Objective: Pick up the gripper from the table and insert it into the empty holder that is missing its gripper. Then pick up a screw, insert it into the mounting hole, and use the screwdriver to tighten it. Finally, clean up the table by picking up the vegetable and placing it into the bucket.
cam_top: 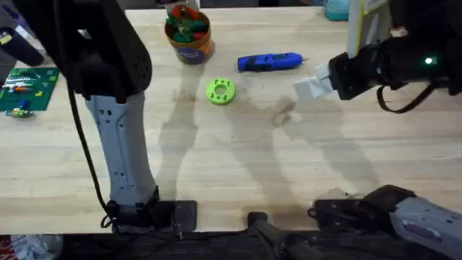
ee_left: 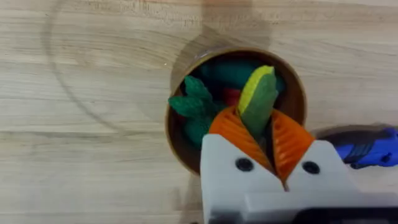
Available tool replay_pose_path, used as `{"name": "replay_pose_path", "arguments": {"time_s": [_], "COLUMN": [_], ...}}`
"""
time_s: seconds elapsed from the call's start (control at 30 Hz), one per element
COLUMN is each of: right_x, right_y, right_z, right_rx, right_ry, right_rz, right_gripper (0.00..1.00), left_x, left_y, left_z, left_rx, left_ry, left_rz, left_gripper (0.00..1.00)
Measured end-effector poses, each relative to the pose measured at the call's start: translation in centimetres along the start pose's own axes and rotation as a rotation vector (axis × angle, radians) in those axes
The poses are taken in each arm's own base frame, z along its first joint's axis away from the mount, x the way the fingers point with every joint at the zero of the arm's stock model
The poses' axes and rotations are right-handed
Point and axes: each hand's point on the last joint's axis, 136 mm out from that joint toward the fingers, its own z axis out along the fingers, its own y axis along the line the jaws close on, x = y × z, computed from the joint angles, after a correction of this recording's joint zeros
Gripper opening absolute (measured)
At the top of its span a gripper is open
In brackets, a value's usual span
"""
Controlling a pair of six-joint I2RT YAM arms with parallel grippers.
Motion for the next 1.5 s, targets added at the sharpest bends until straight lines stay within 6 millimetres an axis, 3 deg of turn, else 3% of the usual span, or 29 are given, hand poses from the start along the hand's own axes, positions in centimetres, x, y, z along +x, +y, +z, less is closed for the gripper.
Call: {"name": "replay_pose_path", "arguments": {"time_s": [0.1,0.33,0.47,0.67,0.7,0.8,0.97,1.2,1.5], "right_x": [0.0,0.0,0.0,0.0,0.0,0.0,0.0,0.0,0.0], "right_y": [0.0,0.0,0.0,0.0,0.0,0.0,0.0,0.0,0.0], "right_z": [0.0,0.0,0.0,0.0,0.0,0.0,0.0,0.0,0.0], "right_rx": [0.0,0.0,0.0,0.0,0.0,0.0,0.0,0.0,0.0], "right_ry": [0.0,0.0,0.0,0.0,0.0,0.0,0.0,0.0,0.0], "right_rz": [0.0,0.0,0.0,0.0,0.0,0.0,0.0,0.0,0.0], "right_gripper": [0.983,0.983,0.983,0.983,0.983,0.983,0.983,0.983,0.983], "left_x": [0.1,0.5,2.1,4.5,4.5,5.2,6.5,7.5,14.0], "left_y": [0.0,0.1,0.4,2.2,2.9,3.3,4.0,3.9,5.3], "left_z": [0.2,0.0,-0.1,-2.2,-5.2,-9.5,-15.0,-18.2,-21.8], "left_rx": [0.001,-0.002,-0.017,-0.121,-0.173,-0.198,-0.219,-0.224,-0.205], "left_ry": [0.005,0.019,0.085,0.163,0.121,0.078,0.015,-0.05,-0.148], "left_rz": [0.006,0.014,0.008,-0.025,-0.036,-0.063,-0.107,-0.132,-0.177], "left_gripper": [0.089,0.585,0.7,0.714,0.718,0.709,0.686,0.684,0.712]}}
